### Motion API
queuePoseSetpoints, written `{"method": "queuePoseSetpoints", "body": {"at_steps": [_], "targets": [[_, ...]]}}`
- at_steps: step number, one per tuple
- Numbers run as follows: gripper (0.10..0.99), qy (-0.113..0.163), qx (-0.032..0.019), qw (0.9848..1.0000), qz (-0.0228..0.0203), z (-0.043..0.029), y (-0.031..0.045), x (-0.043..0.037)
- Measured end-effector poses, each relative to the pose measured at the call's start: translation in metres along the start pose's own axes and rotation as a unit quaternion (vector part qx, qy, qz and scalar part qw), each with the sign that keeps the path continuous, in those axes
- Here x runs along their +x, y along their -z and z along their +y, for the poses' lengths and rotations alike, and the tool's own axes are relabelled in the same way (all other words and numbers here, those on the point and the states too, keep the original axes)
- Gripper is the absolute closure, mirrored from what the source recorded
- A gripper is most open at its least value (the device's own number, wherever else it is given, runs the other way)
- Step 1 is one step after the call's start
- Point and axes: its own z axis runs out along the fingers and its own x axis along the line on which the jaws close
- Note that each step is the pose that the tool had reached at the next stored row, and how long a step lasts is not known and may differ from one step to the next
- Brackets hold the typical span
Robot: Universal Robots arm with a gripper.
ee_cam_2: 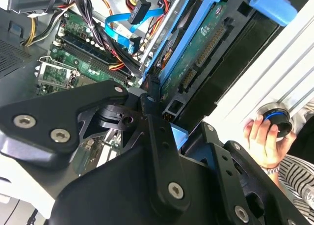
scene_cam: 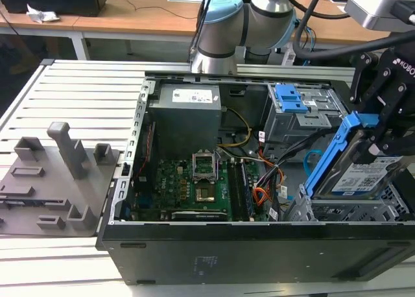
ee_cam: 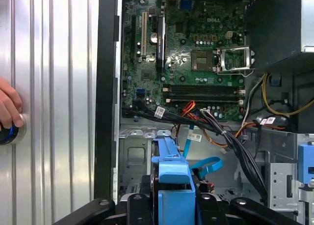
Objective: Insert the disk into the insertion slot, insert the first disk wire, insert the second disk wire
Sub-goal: 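Insert the disk into the insertion slot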
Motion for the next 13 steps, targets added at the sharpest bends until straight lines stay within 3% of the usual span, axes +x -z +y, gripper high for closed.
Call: {"method": "queuePoseSetpoints", "body": {"at_steps": [13], "targets": [[0.722,0.0,0.0,1.0,0.0,-0.0005,-0.0138,0.0]]}}
